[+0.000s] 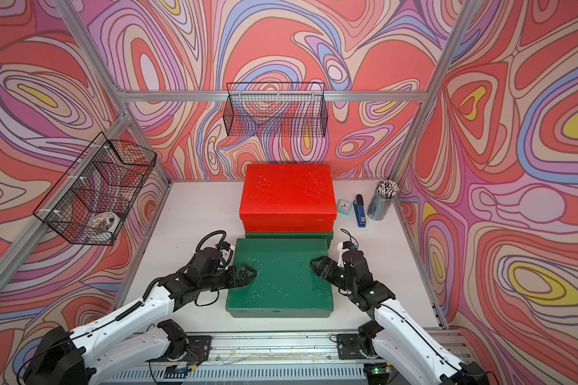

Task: Stack the shoeboxes
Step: Pick up the shoebox from the center of the board.

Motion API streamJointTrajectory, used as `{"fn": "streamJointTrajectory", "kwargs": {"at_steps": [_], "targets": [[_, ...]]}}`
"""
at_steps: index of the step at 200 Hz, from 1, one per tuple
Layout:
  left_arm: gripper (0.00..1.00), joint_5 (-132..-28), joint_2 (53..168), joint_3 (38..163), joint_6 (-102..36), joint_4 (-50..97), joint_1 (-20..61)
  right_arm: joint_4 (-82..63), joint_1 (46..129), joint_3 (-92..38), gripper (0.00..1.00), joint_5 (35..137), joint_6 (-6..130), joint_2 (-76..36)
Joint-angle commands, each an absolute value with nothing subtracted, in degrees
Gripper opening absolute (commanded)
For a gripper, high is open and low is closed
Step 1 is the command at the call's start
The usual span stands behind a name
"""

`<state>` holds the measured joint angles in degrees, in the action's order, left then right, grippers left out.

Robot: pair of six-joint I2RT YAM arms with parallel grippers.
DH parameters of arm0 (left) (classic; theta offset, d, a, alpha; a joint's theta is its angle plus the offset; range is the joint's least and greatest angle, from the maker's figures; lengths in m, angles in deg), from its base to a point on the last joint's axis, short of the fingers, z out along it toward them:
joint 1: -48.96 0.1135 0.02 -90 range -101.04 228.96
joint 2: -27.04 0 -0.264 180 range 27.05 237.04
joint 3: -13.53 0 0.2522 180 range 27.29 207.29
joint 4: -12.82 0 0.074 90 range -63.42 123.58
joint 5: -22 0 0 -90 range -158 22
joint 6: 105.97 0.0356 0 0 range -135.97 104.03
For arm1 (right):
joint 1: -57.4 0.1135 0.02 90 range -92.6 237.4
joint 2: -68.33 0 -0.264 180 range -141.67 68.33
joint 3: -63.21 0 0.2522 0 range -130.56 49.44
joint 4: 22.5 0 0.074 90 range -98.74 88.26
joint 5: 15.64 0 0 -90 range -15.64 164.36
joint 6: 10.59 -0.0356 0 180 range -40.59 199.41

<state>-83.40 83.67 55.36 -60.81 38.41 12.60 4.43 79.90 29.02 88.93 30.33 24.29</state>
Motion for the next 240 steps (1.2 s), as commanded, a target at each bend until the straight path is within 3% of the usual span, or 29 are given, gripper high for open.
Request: {"fn": "streamJointTrajectory", "kwargs": {"at_steps": [1,148,240], "targets": [[1.0,-89.2,85.0,54.8,-62.0,37.3,12.2,3.3,80.0,29.7,0.88,91.8,30.0,23.7],[1.0,-94.5,82.4,76.7,-64.2,56.9,11.8,13.5,80.1,18.3,0.85,94.0,30.4,30.7],[1.0,-92.6,83.6,93.7,-63.2,64.6,8.1,20.3,80.1,2.4,0.85,95.4,30.8,30.9]]}}
